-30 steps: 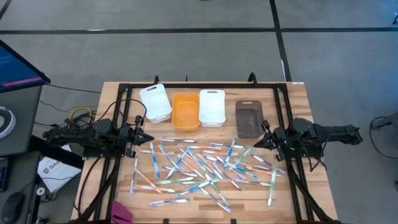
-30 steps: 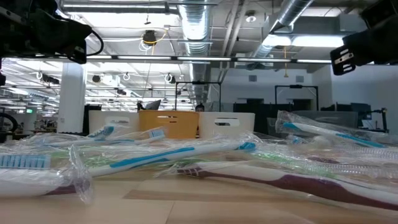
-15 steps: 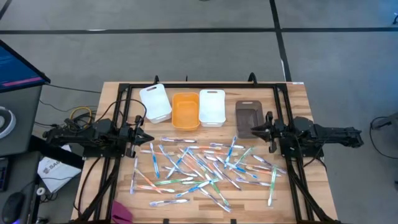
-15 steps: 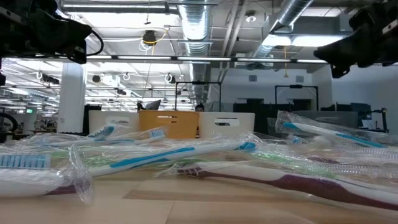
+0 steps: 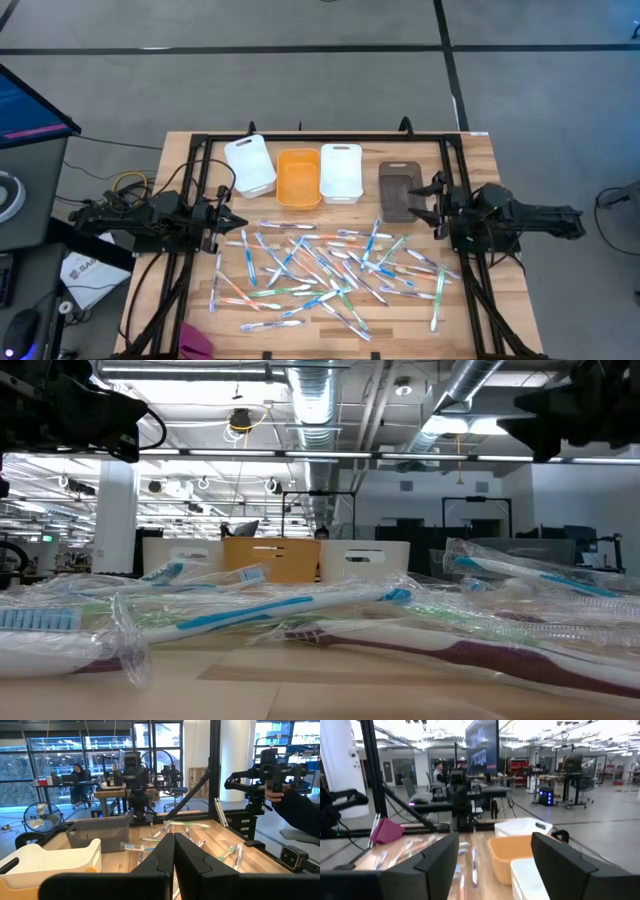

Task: Pick & Place Toothbrushes
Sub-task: Put the white violet toothbrush into the black transparent bin

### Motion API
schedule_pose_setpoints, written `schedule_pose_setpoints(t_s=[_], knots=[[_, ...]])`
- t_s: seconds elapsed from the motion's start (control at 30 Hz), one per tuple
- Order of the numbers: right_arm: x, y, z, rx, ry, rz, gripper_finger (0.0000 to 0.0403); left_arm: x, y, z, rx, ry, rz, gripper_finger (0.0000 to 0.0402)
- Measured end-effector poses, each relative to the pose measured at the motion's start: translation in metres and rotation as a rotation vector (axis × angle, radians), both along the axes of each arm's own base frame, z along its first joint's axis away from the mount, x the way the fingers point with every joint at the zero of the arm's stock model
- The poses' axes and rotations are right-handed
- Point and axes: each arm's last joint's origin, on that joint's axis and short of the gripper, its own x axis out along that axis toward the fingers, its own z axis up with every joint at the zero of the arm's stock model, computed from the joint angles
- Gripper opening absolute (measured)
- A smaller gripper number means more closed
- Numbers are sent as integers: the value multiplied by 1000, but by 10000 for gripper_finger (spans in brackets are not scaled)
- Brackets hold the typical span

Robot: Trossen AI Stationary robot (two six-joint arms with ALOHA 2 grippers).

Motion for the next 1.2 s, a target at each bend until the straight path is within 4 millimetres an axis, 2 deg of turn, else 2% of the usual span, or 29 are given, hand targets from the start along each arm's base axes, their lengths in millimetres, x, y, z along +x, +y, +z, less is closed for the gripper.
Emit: schedule_pose_setpoints(t_s=[0.17, 0.4, 0.53, 0.63, 0.83, 1.07, 1.2], knots=[[0, 2, 14, -2, 0, 27, 248, 0, 0, 0, 0, 0, -1, 2], [10, 6, 25, -8, 129, 62, 248, 0, 1, 2, 28, -23, 33, 2], [17, 6, 38, 23, 231, 61, 248, 0, 0, 2, -105, -13, 0, 2], [23, 6, 46, 56, 370, 57, 248, -1, 0, 4, -125, -31, -5, 2], [32, 6, 67, 276, 605, -7, 248, -2, 0, 10, -127, -95, -5, 2], [51, 13, 101, 434, 717, 35, 248, -2, 0, 13, -131, -126, -8, 2], [61, 17, 99, 584, 890, -52, 248, -1, 0, 12, -125, -107, -5, 2]])
